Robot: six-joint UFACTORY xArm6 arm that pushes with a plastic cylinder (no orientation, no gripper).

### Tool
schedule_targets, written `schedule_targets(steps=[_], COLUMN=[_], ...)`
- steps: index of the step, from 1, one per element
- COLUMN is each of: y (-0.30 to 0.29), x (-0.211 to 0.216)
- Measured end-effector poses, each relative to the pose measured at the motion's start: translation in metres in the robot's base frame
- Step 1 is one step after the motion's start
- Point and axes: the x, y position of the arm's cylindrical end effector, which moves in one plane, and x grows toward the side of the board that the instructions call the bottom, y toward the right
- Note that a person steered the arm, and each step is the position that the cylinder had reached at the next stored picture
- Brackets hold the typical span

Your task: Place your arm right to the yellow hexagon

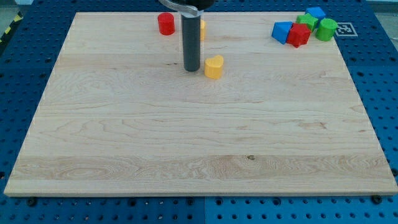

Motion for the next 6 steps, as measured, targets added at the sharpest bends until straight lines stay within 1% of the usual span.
schedule_targets(steps=[1, 2, 4, 5, 6], y=[-0.008, 0.0, 0.067, 0.066, 0.063], x=[-0.022, -0.027, -0.039, -0.046, -0.077])
